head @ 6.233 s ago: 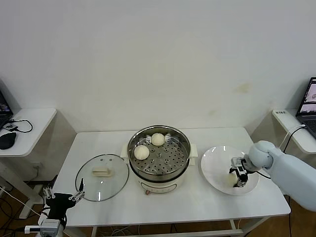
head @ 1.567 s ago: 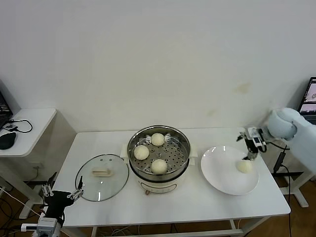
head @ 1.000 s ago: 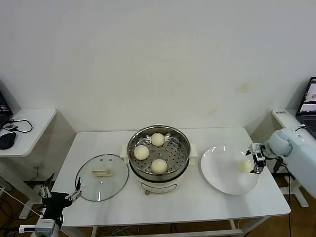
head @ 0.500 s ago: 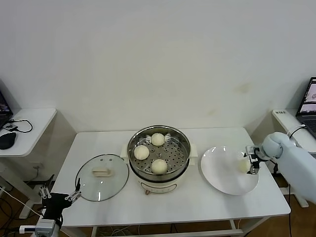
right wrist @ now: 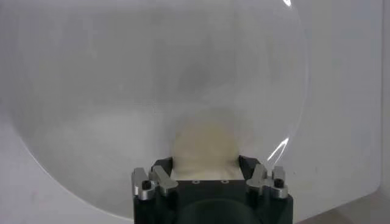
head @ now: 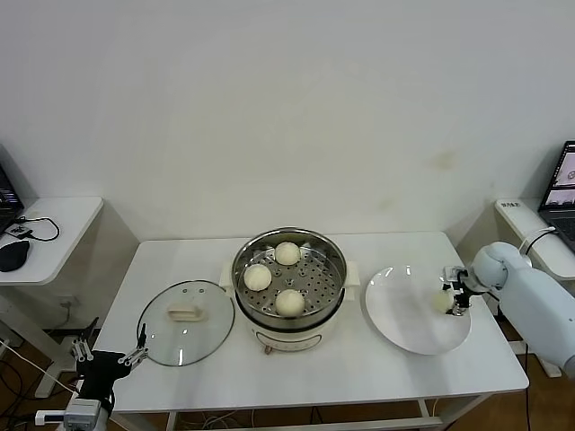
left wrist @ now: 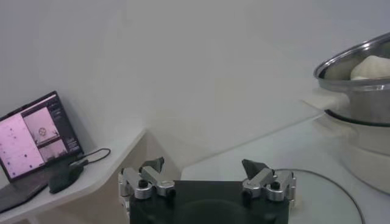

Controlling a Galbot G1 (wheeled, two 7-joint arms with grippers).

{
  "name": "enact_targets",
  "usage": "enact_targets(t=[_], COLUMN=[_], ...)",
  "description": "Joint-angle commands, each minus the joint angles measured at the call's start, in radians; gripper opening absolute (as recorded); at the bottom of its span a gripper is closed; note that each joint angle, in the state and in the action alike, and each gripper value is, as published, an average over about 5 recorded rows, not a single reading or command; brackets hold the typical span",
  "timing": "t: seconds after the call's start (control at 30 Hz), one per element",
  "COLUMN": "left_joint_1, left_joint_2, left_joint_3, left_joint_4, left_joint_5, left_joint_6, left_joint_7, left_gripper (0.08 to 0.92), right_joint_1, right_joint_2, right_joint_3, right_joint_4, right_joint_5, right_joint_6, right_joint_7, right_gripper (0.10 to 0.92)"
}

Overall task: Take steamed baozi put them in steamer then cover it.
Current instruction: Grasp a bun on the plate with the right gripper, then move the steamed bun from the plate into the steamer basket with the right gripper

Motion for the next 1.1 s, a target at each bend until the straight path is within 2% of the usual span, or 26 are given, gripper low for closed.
enact_targets(t=[0.03,0.33,0.53,0.83,1.1], left_joint_1=[0.0,-0.005,-0.012,-0.024,-0.031], left_joint_2=[0.0,0.005,0.01,0.017,0.012], left_joint_3=[0.0,0.003,0.015,0.026,0.028], left_joint_4=[-0.004,-0.011,-0.018,-0.021,-0.025], left_joint_5=[0.0,0.001,0.002,-0.001,-0.002], left_joint_6=[0.0,0.001,0.004,0.005,0.007], left_joint_7=[-0.001,0.0,0.001,0.002,0.003], left_gripper=[0.823,0.823,0.823,0.823,0.823], right_joint_1=[0.039,0.274,0.523,0.87,0.948], right_joint_2=[-0.049,-0.238,-0.269,-0.122,0.057], right_joint_3=[-0.039,-0.269,-0.462,-0.724,-0.812], right_joint_4=[0.062,0.337,0.462,0.586,0.651], right_joint_5=[0.056,0.277,0.438,0.681,0.842], right_joint_6=[-0.025,-0.148,-0.209,-0.328,-0.434], right_joint_7=[-0.016,-0.027,-0.035,0.013,0.088], right_gripper=[0.627,0.624,0.628,0.636,0.644])
